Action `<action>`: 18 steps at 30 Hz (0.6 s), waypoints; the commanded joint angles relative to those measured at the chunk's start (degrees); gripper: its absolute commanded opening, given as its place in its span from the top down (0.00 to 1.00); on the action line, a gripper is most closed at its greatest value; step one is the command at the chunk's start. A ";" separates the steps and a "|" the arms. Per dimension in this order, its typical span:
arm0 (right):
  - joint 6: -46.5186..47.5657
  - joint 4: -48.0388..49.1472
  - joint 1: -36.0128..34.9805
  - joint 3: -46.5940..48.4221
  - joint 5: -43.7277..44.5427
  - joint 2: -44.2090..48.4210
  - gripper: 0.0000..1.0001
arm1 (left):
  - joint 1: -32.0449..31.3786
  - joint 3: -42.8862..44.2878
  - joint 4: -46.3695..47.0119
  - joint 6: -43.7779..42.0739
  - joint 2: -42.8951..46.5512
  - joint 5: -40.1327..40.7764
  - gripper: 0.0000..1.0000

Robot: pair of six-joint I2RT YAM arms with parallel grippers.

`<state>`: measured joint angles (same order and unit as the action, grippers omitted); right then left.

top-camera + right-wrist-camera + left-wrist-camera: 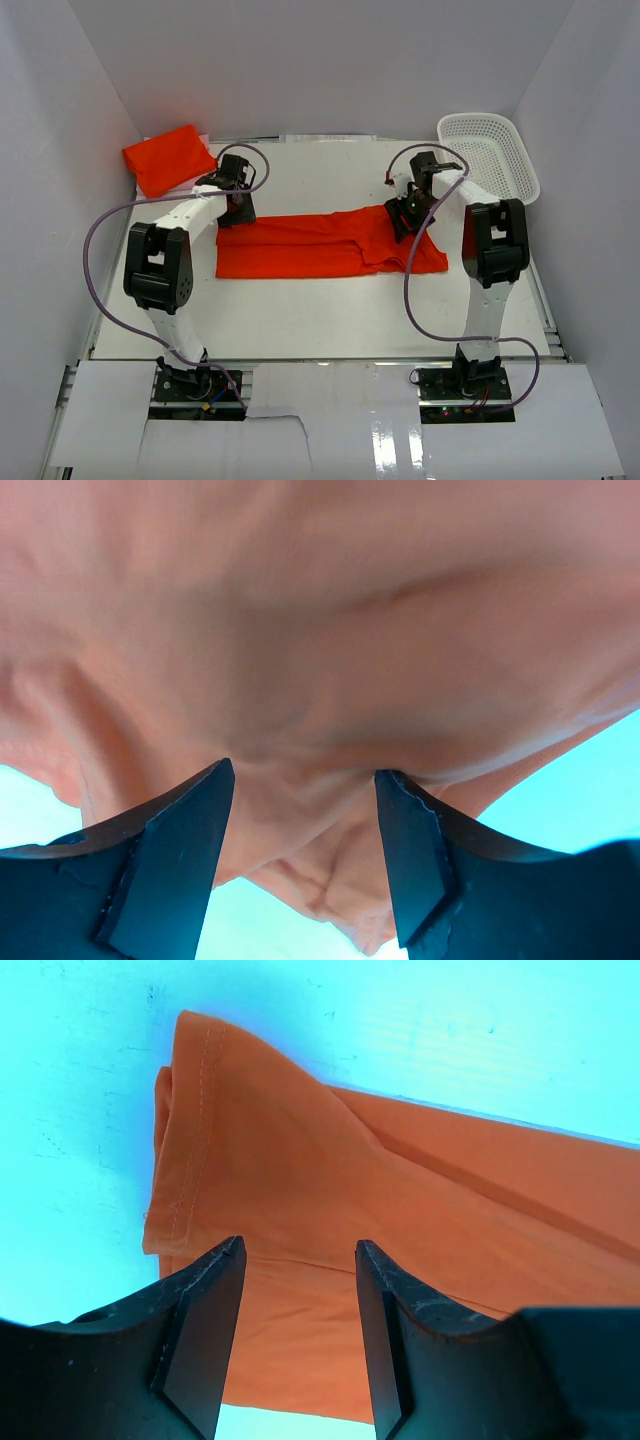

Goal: Fold and stack the t-shirts
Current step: Rotate the tshirt 90 degrees

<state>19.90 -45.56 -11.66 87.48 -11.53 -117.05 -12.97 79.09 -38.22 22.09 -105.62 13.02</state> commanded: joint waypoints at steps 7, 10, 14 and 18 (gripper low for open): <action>0.05 -4.80 -0.20 14.55 1.68 -4.67 0.34 | -0.12 -0.52 3.59 -1.08 1.03 3.15 0.41; -0.21 -4.19 -0.20 16.40 1.86 -5.90 0.34 | -0.04 -0.69 4.11 -1.17 0.51 3.50 0.41; -0.13 -3.22 -0.12 17.02 3.79 -9.06 0.34 | -0.04 -1.48 5.08 -1.26 -0.19 4.56 0.41; -0.21 -2.08 -0.12 16.14 4.49 -11.70 0.34 | -0.04 -2.62 6.22 -1.17 -1.16 4.91 0.41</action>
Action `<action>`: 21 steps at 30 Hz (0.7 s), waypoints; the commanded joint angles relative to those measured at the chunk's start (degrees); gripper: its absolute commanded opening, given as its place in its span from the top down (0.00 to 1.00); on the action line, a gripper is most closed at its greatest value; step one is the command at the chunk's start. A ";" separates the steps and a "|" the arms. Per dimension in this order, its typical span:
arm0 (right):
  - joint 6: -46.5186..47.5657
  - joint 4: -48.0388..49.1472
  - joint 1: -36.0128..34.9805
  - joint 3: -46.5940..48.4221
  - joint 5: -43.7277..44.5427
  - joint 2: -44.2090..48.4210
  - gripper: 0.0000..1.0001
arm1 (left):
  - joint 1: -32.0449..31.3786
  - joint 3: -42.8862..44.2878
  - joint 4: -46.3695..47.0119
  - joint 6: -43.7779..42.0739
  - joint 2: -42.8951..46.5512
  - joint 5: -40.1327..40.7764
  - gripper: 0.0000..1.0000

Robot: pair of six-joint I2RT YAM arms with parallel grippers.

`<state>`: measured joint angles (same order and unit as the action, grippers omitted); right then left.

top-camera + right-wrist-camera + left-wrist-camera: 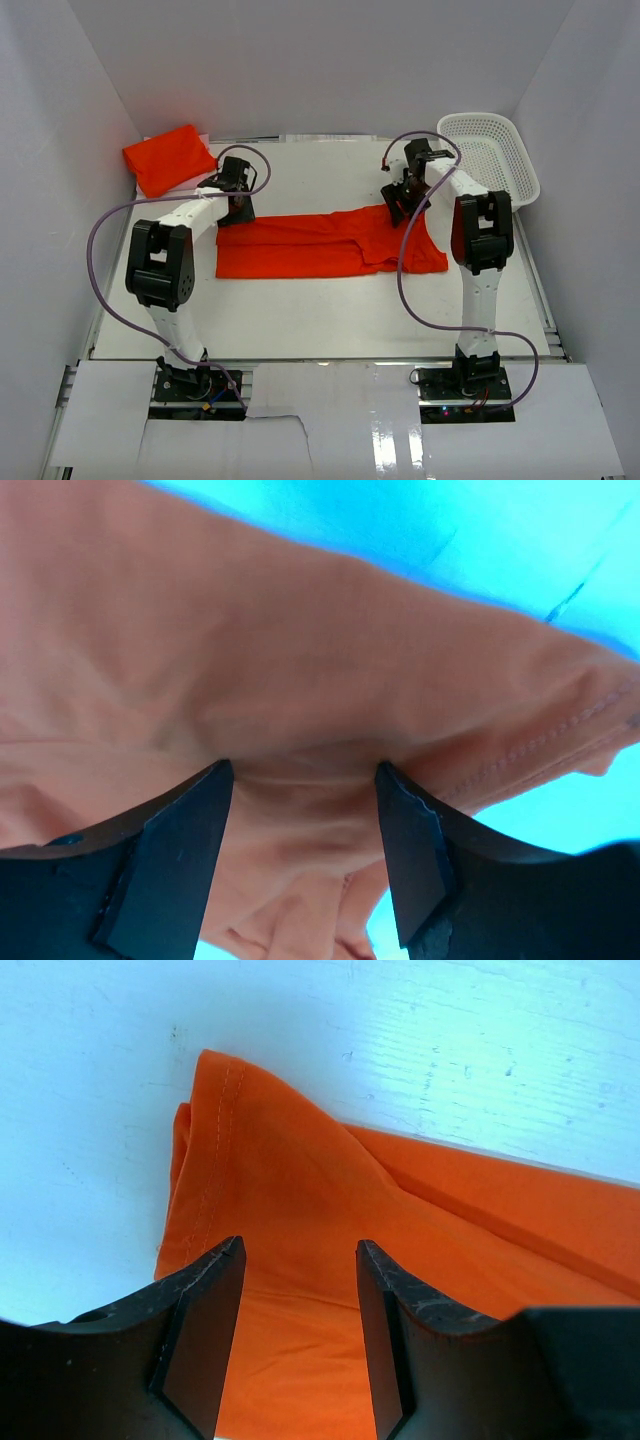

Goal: Fold and stack the t-shirts
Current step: Rotate the tshirt 90 degrees

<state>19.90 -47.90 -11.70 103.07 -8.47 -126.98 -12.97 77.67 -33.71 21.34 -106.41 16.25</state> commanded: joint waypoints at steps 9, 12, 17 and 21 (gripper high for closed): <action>-0.39 1.32 0.54 1.87 3.46 -5.38 0.34 | -0.04 -3.13 2.16 -0.87 -3.80 2.99 0.40; -0.30 1.14 0.63 3.72 3.72 -6.70 0.34 | -0.04 -4.37 0.85 -0.17 -4.50 5.01 0.40; -0.21 1.05 0.81 7.05 4.60 -9.42 0.34 | 0.40 -6.38 -2.49 1.68 -5.82 6.69 0.40; 0.05 -0.18 0.98 11.80 5.04 -12.59 0.33 | 1.02 -8.93 -5.57 3.35 -5.92 5.64 0.40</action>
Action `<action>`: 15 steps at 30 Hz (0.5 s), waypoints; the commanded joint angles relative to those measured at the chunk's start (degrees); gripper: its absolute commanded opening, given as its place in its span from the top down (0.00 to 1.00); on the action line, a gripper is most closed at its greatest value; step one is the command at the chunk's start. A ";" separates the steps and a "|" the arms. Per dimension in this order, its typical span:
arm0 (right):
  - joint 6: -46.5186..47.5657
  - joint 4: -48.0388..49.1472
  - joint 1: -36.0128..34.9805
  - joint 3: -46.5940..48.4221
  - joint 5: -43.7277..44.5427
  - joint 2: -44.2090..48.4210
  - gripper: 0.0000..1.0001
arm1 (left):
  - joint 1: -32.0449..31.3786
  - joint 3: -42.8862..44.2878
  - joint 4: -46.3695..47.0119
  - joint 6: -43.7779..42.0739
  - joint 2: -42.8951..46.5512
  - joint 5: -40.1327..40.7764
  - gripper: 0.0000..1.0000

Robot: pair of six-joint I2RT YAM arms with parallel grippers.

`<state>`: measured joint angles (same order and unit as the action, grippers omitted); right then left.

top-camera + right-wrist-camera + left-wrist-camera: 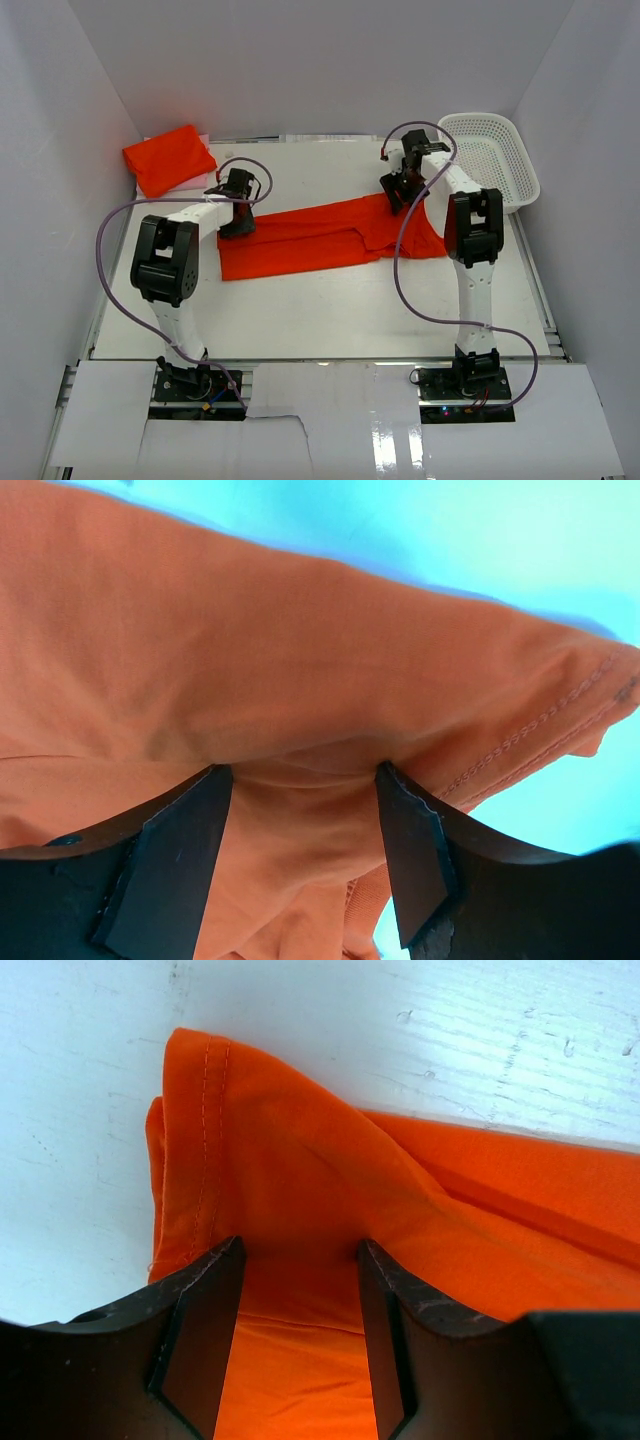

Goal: Fold and stack the t-shirts
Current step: Rotate the tshirt 90 degrees

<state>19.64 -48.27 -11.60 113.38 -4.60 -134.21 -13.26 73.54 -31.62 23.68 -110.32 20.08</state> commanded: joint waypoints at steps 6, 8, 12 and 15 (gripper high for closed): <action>1.10 -1.56 0.87 11.48 1.18 -10.97 0.34 | 1.30 -10.94 -8.99 2.51 2.21 -0.38 0.40; 2.15 -1.91 0.70 14.05 0.39 -12.74 0.34 | 1.22 -12.62 -9.16 3.12 4.49 -2.57 0.41; 4.17 1.42 -0.35 15.03 0.29 -13.00 0.25 | -0.80 -16.40 -10.04 4.44 7.14 -4.08 0.41; 5.41 4.23 -1.50 15.03 0.73 -13.00 0.19 | -3.70 -17.20 -11.71 6.45 7.75 -4.60 0.41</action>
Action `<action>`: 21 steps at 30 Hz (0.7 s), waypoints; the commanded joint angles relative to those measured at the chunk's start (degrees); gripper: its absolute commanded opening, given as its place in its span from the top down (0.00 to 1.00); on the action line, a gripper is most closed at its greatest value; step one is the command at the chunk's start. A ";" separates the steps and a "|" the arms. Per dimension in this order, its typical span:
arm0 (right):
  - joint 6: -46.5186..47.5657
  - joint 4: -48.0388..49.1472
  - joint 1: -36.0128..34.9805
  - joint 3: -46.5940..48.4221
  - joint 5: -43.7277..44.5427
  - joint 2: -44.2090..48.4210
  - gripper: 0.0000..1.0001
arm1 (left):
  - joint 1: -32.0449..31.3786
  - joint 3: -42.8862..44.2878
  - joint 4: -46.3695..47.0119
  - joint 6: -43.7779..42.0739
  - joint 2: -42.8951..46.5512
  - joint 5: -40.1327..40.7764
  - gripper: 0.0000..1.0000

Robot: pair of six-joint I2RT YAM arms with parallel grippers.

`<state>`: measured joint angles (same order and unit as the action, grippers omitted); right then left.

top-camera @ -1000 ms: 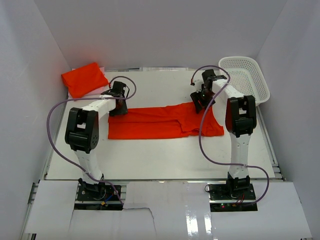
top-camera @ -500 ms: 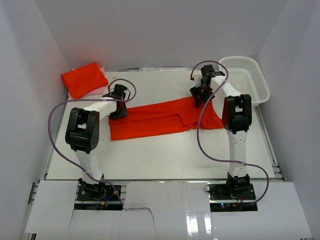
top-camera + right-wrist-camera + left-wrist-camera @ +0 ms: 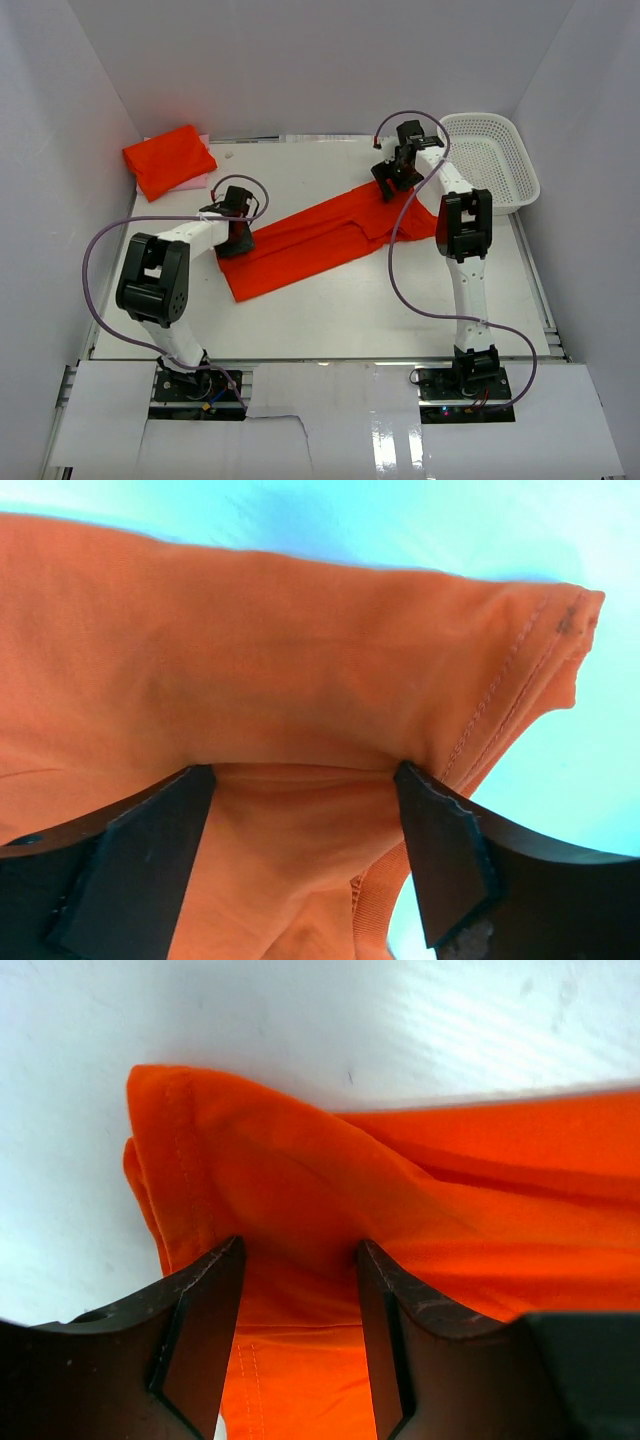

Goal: Fold and stack the t-shirts
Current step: Rotate the tshirt 90 degrees

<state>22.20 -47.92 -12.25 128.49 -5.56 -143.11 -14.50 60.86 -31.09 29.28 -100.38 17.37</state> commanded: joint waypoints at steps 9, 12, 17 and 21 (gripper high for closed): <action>0.31 11.88 -1.72 0.01 -6.82 -4.20 0.06 | -12.82 -9.88 -14.44 9.56 -0.78 -7.43 0.41; 0.48 13.38 -2.51 1.32 -6.23 -4.72 0.06 | -15.99 -11.46 -14.61 12.03 -0.78 -8.31 0.41; 2.59 15.58 -3.04 1.50 -1.40 -3.76 0.02 | -19.33 -13.31 -14.70 15.10 0.09 -9.37 0.41; 5.31 15.58 -2.60 1.15 0.99 -2.70 0.03 | -21.88 -14.63 -14.35 17.73 0.54 -11.29 0.41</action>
<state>24.75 -33.32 -14.92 128.88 -7.77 -144.94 -33.54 52.90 -36.25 44.05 -94.11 15.62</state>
